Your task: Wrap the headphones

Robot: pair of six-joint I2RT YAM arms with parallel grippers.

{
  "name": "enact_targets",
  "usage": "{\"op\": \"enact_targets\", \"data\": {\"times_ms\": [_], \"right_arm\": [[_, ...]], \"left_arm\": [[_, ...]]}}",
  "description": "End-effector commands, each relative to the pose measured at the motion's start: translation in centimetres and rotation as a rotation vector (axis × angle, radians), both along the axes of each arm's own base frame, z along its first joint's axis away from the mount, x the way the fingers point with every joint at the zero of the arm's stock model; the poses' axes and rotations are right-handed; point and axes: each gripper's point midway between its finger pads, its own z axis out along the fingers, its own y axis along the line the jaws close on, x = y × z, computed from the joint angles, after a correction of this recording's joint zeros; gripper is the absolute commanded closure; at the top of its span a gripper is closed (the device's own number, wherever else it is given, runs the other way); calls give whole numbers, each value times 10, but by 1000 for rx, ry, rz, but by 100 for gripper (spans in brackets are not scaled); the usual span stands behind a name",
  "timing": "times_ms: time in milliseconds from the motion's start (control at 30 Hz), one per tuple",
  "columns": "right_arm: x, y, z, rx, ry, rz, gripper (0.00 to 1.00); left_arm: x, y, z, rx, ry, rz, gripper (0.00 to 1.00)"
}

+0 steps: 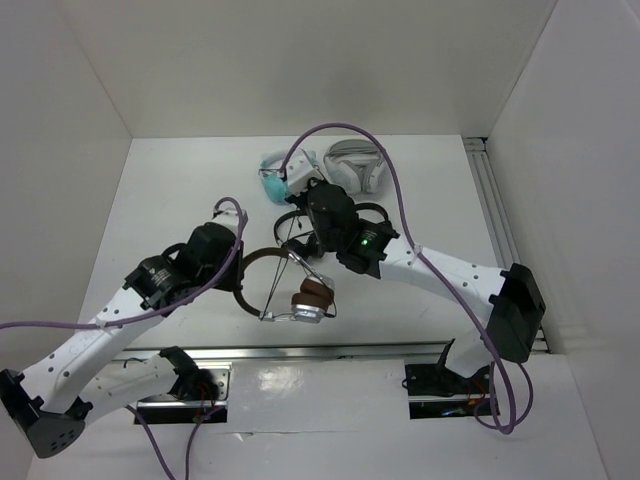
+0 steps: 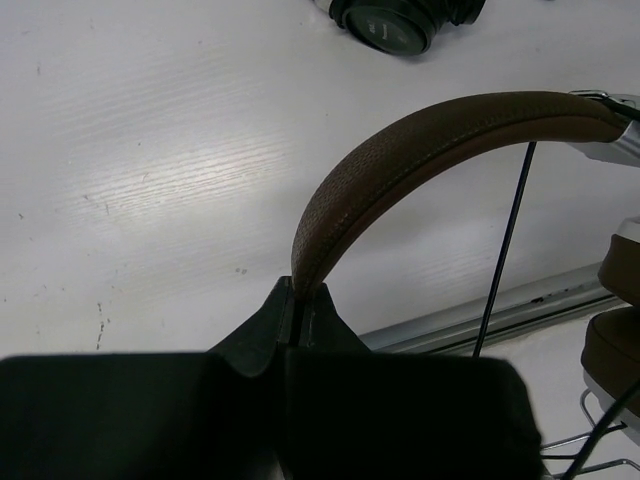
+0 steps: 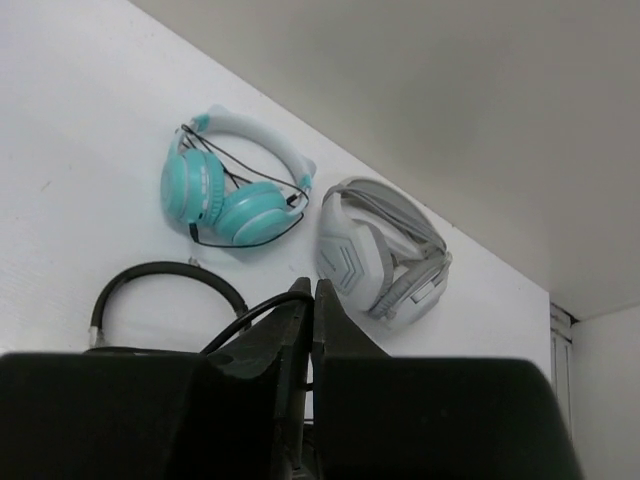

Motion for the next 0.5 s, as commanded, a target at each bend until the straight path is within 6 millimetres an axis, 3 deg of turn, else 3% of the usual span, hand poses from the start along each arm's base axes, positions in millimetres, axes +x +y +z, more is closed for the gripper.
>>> {"op": "enact_targets", "data": {"times_ms": [0, 233, 267, 467], "right_arm": [[6, -12, 9, 110, -4, -7, 98], [10, -6, -23, 143, 67, 69, 100], [10, -8, -20, 161, 67, 77, 100], [2, 3, -37, 165, 120, 190, 92]], "left_arm": [[-2, -8, 38, -89, -83, -42, 100], [-17, -5, 72, -137, -105, -81, 100], [-19, -8, 75, -147, -107, -105, 100], [-27, -13, 96, -188, -130, -157, 100]]}}
